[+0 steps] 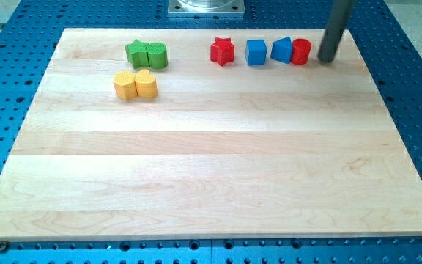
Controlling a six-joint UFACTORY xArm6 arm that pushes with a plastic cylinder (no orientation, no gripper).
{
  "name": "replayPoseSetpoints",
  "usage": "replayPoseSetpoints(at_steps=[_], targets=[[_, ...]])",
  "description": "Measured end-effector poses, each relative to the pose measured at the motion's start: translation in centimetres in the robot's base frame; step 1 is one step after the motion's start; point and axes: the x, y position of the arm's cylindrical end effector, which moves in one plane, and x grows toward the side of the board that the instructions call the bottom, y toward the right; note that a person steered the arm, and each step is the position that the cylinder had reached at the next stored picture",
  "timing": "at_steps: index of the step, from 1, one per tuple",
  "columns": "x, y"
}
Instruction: Move the red circle diagonal to the red star
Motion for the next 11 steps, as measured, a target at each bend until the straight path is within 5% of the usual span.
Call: replayPoseSetpoints(at_steps=[1, 5, 7, 9, 10, 11], targets=[[-5.2, 2.9], [3.9, -7.1], [-1.0, -7.6], [7.0, -16.9], [7.0, -13.7], [1.8, -0.4]])
